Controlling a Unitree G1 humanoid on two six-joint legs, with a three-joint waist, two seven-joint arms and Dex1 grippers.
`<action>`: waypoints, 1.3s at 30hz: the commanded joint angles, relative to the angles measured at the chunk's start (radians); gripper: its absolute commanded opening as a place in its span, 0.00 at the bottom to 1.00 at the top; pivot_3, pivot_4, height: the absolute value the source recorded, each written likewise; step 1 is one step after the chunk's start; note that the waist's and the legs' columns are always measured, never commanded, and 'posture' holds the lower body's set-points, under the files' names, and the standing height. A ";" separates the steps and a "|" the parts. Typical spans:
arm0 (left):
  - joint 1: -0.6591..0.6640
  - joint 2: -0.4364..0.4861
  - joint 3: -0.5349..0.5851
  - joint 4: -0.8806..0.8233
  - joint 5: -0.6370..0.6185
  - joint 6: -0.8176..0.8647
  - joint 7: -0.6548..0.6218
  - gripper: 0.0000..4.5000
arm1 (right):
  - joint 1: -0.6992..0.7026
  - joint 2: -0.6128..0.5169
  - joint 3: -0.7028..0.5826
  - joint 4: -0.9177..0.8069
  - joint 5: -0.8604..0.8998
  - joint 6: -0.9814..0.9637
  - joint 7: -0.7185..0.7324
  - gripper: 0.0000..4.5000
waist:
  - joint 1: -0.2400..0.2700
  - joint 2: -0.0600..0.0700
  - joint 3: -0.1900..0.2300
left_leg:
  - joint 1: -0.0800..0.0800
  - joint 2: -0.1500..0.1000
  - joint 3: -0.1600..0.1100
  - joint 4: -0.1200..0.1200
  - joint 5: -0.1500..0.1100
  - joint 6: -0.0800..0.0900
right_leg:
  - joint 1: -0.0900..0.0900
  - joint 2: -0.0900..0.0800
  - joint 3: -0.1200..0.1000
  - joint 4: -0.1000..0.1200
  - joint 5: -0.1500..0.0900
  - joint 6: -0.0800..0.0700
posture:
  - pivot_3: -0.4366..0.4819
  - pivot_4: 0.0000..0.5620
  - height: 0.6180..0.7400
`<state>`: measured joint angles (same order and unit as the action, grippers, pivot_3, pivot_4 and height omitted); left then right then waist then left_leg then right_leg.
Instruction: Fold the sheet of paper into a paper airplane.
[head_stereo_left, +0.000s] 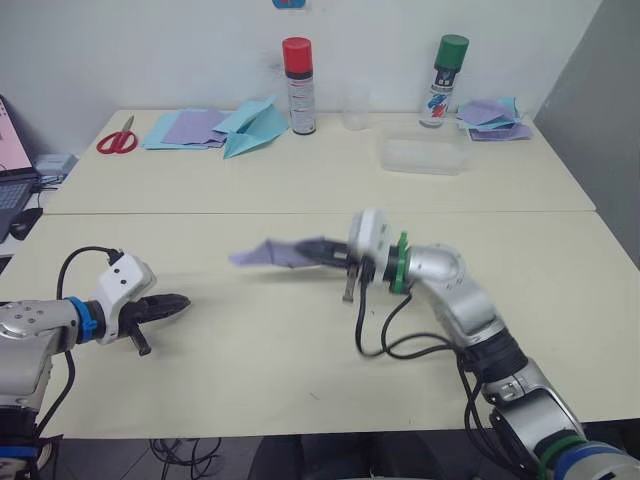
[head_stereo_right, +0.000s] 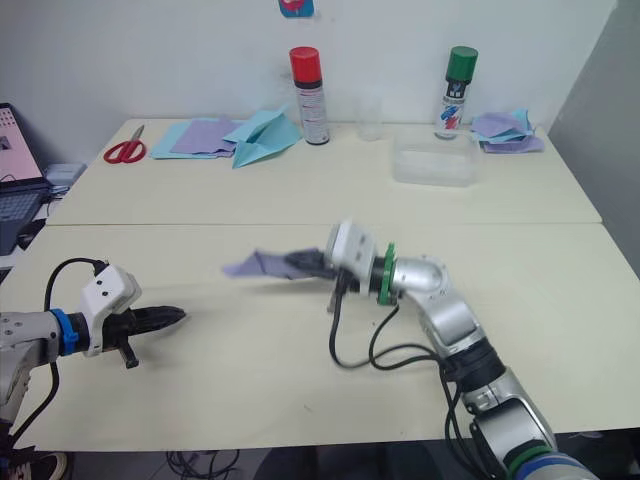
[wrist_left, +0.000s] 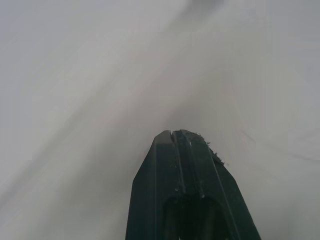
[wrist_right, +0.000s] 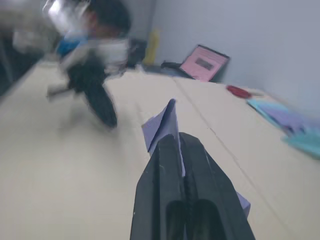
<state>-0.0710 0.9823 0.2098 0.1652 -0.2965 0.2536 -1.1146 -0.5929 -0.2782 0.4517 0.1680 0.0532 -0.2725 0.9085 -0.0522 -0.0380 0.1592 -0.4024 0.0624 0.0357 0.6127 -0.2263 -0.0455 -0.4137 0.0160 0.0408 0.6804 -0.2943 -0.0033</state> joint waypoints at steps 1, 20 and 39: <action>0.039 -0.010 0.047 -0.063 -0.021 0.005 0.020 0.00 | -0.004 -0.037 0.077 0.161 -0.198 -0.450 -0.037 0.01 | 0.002 -0.002 0.002 | 0.000 0.000 0.000 0.001 0.000 0.000 | 0.000 0.000 0.000 0.000 0.000 0.000 | 0.48 0.27 1.00; 0.112 -0.025 0.066 -0.218 -0.050 0.085 0.042 0.00 | 0.087 -0.238 0.086 0.073 -0.011 -0.440 0.128 0.84 | 0.022 -0.005 0.004 | 0.004 0.001 -0.002 0.008 0.000 0.000 | 0.008 0.000 -0.001 0.003 0.003 -0.006 | 0.48 0.27 1.00; 0.038 -0.107 -0.018 -0.333 -0.051 0.118 0.094 0.00 | 0.032 0.001 0.036 -0.100 0.089 0.564 0.006 0.01 | 0.023 -0.005 0.006 | 0.002 0.001 -0.003 0.017 0.000 0.000 | 0.004 0.000 -0.001 0.016 0.003 -0.007 | 0.48 0.27 1.00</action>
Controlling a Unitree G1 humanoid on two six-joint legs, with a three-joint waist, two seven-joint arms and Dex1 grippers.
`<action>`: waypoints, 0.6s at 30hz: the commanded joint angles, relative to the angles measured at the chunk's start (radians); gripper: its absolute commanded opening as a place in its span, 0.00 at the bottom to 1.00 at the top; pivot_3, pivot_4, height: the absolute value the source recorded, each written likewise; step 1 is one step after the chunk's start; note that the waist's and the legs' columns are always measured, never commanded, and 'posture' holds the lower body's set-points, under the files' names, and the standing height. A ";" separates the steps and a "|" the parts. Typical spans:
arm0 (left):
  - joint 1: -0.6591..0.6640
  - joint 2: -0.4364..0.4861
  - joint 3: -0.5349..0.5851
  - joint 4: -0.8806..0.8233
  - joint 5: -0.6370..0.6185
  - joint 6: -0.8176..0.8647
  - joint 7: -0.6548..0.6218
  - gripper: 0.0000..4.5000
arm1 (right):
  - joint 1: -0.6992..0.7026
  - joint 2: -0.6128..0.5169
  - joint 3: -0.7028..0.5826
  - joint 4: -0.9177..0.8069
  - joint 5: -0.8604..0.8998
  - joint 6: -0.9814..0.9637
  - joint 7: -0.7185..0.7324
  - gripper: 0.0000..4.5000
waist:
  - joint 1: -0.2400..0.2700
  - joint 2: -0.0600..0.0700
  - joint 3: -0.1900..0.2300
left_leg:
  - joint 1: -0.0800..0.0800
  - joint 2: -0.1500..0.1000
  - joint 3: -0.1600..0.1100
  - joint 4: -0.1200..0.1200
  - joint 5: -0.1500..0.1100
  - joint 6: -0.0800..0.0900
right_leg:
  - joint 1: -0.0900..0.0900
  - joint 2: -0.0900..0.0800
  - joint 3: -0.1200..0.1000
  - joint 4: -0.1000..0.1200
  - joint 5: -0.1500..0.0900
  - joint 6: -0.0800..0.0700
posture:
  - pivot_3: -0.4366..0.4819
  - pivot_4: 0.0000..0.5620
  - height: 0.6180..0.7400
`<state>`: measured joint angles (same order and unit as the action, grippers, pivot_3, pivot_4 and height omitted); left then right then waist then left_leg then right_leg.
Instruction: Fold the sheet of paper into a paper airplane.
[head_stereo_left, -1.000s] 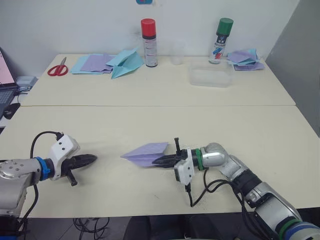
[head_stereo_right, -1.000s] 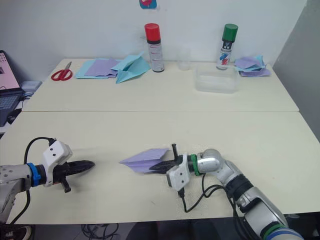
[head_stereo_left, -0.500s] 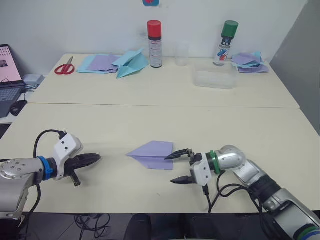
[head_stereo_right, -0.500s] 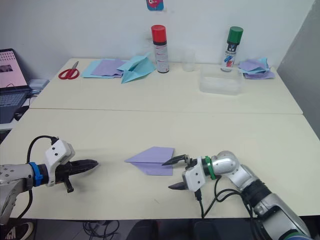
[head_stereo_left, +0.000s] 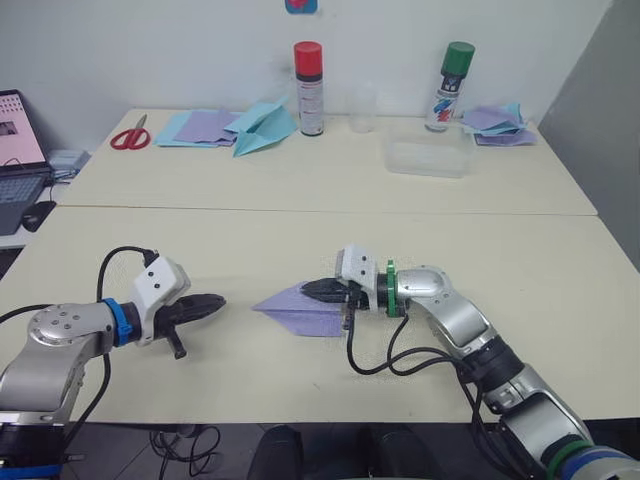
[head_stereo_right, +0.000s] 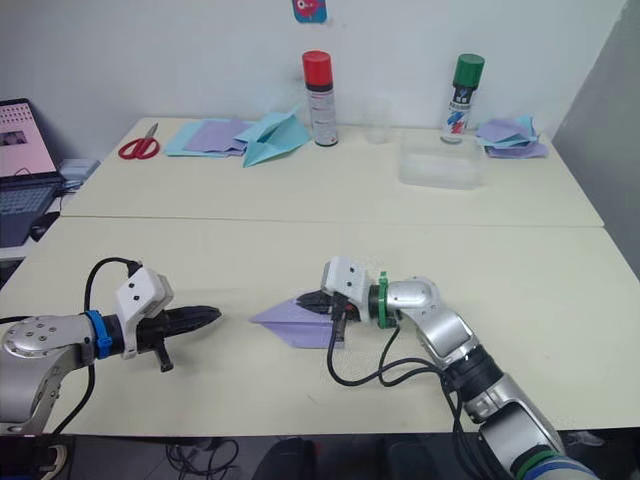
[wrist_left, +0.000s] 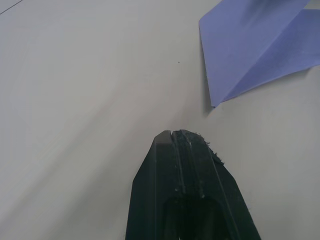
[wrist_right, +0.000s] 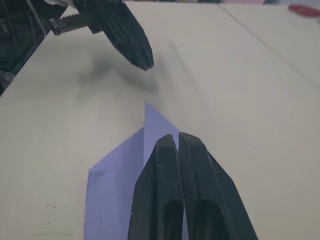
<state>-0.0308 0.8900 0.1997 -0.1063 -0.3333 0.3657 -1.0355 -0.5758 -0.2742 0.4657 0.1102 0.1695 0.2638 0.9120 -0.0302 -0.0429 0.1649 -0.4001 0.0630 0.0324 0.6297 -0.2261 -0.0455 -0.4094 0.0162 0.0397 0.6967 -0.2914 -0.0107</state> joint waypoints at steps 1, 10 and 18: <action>0.000 -0.021 -0.011 -0.072 -0.015 0.010 0.019 0.00 | 0.024 -0.008 0.029 -0.048 -0.037 0.023 0.010 0.01 | 0.001 0.000 0.000 | 0.000 0.000 0.000 0.000 0.000 0.000 | 0.000 0.000 0.000 0.000 0.000 0.000 | 0.48 0.27 1.00; -0.009 -0.084 -0.072 -0.187 -0.041 0.078 0.048 0.00 | 0.057 -0.032 0.070 -0.027 -0.099 0.042 0.041 0.01 | -0.001 0.000 0.000 | 0.001 0.000 -0.001 0.000 0.000 0.000 | 0.000 0.001 0.000 0.001 -0.001 0.003 | 0.48 0.27 1.00; -0.027 -0.165 -0.200 -0.223 -0.013 0.101 0.096 0.00 | 0.065 -0.037 0.069 0.008 -0.135 -0.031 0.063 0.01 | -0.001 0.000 0.000 | 0.001 0.000 -0.001 0.000 0.000 0.000 | 0.001 0.001 0.000 0.001 -0.001 0.003 | 0.48 0.27 1.00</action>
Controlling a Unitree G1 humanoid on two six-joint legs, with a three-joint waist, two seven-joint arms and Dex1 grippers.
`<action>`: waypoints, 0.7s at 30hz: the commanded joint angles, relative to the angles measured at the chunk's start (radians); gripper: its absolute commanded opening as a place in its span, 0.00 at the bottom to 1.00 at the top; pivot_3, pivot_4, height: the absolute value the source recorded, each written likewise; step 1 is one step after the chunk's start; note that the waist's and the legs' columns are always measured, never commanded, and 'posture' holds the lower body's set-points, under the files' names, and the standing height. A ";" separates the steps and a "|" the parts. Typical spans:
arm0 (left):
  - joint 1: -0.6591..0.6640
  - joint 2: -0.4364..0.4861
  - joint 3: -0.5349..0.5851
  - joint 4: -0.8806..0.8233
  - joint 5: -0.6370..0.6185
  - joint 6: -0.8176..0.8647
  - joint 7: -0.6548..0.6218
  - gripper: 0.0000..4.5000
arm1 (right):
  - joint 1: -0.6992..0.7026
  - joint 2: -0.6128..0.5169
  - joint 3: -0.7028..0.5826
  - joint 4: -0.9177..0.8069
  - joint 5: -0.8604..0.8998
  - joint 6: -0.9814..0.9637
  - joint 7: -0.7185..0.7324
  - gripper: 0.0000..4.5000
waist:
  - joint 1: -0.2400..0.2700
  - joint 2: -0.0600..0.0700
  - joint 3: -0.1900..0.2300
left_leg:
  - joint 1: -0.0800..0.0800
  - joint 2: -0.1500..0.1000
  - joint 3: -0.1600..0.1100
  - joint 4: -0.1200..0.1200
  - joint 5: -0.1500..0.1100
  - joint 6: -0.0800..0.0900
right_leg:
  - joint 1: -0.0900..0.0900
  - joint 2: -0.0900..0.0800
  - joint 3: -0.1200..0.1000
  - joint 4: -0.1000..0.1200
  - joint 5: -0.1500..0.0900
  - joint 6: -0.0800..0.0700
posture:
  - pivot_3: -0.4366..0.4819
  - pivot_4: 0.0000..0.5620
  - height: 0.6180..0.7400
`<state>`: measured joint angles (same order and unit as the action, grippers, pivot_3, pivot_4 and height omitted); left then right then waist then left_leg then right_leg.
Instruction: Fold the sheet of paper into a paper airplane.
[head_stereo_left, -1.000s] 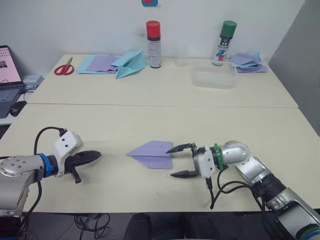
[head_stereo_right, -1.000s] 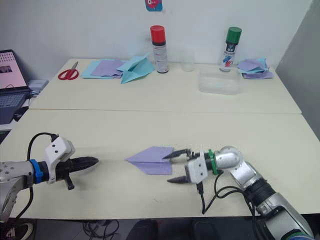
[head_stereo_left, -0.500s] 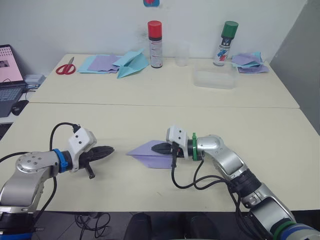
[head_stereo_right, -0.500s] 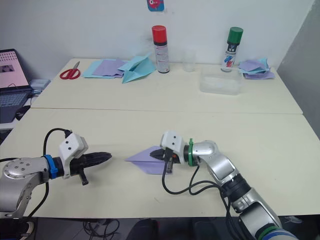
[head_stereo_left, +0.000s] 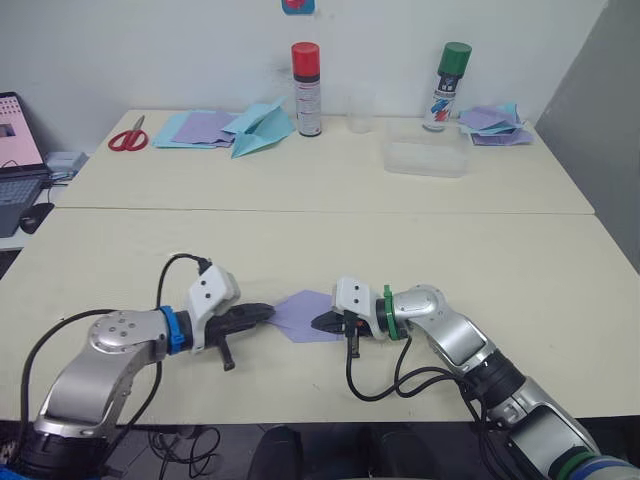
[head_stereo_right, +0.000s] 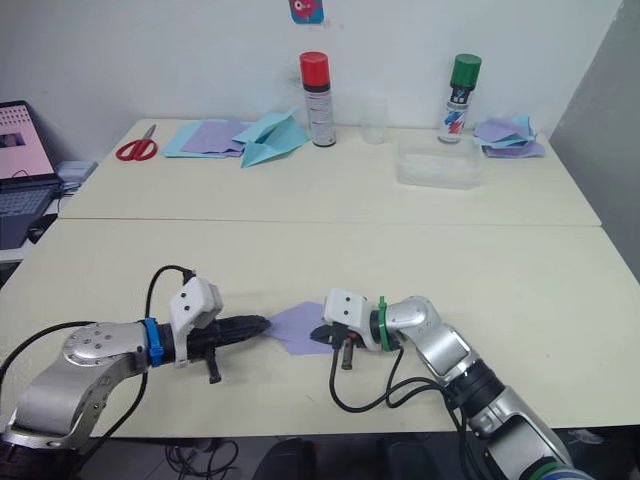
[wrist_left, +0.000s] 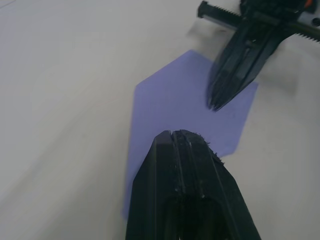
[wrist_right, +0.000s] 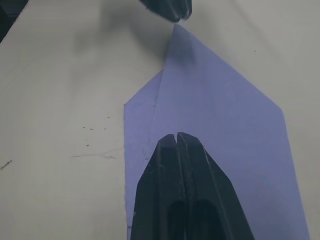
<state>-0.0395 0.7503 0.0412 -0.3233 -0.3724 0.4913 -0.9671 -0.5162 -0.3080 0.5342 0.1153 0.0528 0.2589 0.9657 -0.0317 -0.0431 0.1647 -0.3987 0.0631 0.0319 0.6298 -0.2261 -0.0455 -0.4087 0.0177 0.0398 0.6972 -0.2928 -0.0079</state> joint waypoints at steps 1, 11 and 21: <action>-0.021 -0.040 -0.062 0.014 0.042 -0.034 0.039 0.00 | 0.006 -0.001 -0.001 0.004 -0.019 -0.039 0.010 0.01 | 0.000 0.000 0.000 | 0.000 0.000 0.000 0.000 0.000 0.000 | 0.000 0.000 0.000 0.000 0.000 0.000 | 0.48 0.27 1.00; 0.057 -0.088 -0.083 0.158 0.110 -0.082 0.117 0.00 | 0.030 0.001 -0.027 -0.039 0.018 -0.029 0.028 0.01 | -0.001 0.000 0.000 | 0.003 0.001 0.000 0.000 0.000 0.000 | 0.003 0.000 0.000 0.000 0.000 0.000 | 0.48 0.27 1.00; 0.109 -0.078 -0.031 0.195 0.069 -0.067 0.125 0.00 | 0.027 0.032 -0.045 -0.022 0.020 -0.066 0.014 0.01 | -0.005 0.000 -0.001 | 0.009 0.001 0.000 0.000 0.000 0.000 | 0.005 0.005 0.001 0.001 0.001 -0.002 | 0.48 0.27 1.00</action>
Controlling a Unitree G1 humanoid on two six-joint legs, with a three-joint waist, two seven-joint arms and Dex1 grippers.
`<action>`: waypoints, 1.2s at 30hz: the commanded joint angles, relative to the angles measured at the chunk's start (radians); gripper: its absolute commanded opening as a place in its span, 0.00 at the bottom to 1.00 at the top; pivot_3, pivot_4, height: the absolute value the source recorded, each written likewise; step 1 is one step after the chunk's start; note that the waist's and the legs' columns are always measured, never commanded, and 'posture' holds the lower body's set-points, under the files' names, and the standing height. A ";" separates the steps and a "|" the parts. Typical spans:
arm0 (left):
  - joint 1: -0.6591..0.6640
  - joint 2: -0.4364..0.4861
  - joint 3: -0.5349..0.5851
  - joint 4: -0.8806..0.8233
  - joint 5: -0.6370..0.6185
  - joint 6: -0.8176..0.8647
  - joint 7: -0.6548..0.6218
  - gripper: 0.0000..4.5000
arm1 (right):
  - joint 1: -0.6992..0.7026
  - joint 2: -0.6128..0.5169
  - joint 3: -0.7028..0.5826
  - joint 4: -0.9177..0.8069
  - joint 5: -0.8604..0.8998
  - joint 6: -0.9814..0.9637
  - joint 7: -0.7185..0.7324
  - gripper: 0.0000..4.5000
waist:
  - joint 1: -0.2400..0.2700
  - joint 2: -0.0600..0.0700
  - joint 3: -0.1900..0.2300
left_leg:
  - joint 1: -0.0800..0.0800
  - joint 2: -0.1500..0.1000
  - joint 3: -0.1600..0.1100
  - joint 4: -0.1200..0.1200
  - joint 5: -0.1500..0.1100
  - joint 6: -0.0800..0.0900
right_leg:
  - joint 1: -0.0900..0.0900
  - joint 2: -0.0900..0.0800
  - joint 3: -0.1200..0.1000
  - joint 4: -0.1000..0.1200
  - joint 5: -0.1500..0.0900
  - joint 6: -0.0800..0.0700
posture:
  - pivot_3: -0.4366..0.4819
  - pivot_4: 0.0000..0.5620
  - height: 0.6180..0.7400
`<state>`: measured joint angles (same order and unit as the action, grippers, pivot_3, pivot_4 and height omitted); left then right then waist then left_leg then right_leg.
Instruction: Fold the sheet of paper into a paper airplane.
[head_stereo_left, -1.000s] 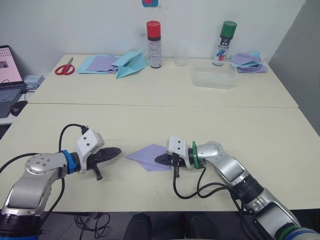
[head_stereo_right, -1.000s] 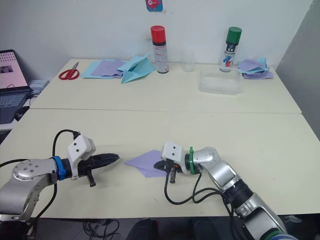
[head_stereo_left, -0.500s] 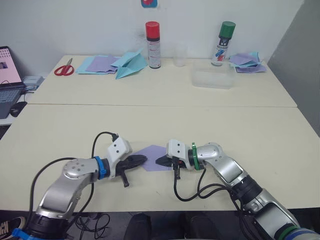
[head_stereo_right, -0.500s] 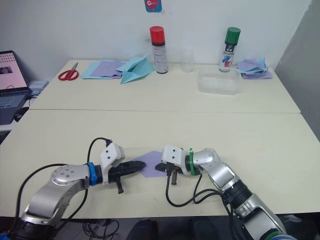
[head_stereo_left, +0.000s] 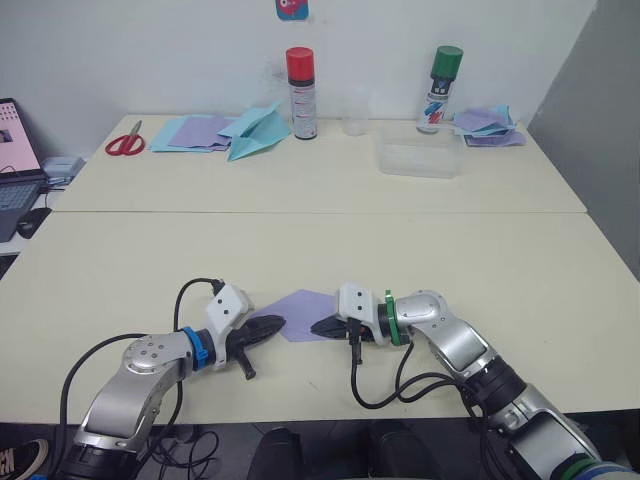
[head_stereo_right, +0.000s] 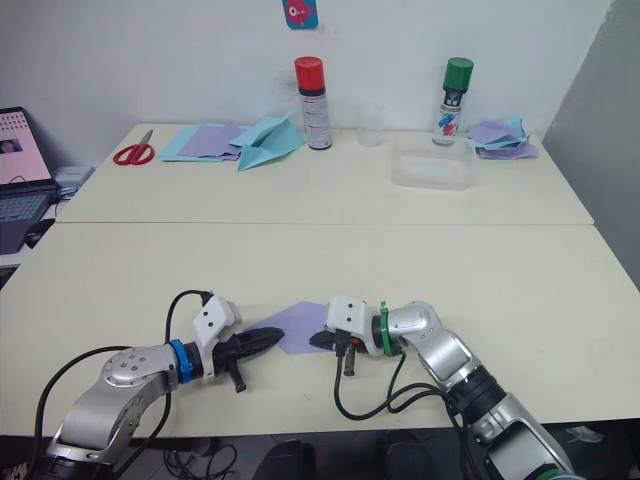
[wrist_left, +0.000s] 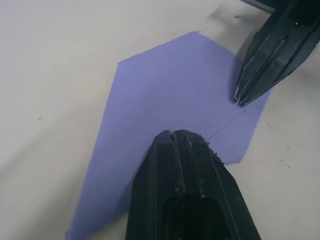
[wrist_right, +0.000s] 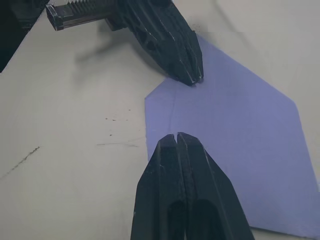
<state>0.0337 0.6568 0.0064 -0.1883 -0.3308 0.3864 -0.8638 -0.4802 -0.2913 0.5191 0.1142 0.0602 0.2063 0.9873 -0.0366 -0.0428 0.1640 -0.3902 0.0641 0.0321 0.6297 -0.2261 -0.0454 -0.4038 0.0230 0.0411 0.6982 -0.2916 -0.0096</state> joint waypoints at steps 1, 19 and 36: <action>0.038 0.012 0.000 0.057 0.028 0.037 0.024 0.00 | -0.009 0.019 -0.030 -0.022 0.012 -0.009 -0.010 0.01 | 0.000 0.000 0.000 | 0.000 0.000 0.000 0.000 0.000 0.000 | 0.000 0.001 0.000 0.000 0.000 0.000 | 0.48 0.27 1.00; -0.028 0.071 0.016 0.048 -0.005 0.088 -0.014 0.00 | -0.009 0.007 -0.009 0.024 -0.058 0.071 -0.029 0.01 | 0.003 0.004 -0.005 | 0.001 0.000 0.000 -0.001 0.000 0.000 | 0.000 0.003 0.000 0.000 0.000 0.000 | 0.48 0.27 1.00; -0.007 0.065 -0.078 0.085 0.037 0.099 -0.011 0.00 | -0.026 -0.036 -0.362 -0.318 0.322 0.836 -0.131 0.37 | 0.004 0.012 -0.011 | 0.000 0.001 0.001 -0.001 0.000 0.000 | 0.000 -0.002 0.002 -0.001 0.000 0.000 | 0.48 0.27 1.00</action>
<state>-0.0138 0.7187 -0.0207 -0.1570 -0.3430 0.4459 -0.8837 -0.5030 -0.3226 0.1936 -0.1498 0.3302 0.9478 0.8761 -0.0326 -0.0312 0.1532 -0.3897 0.0646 0.0331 0.6286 -0.2261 -0.0454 -0.4035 0.0203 0.0437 0.6972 -0.2916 -0.0093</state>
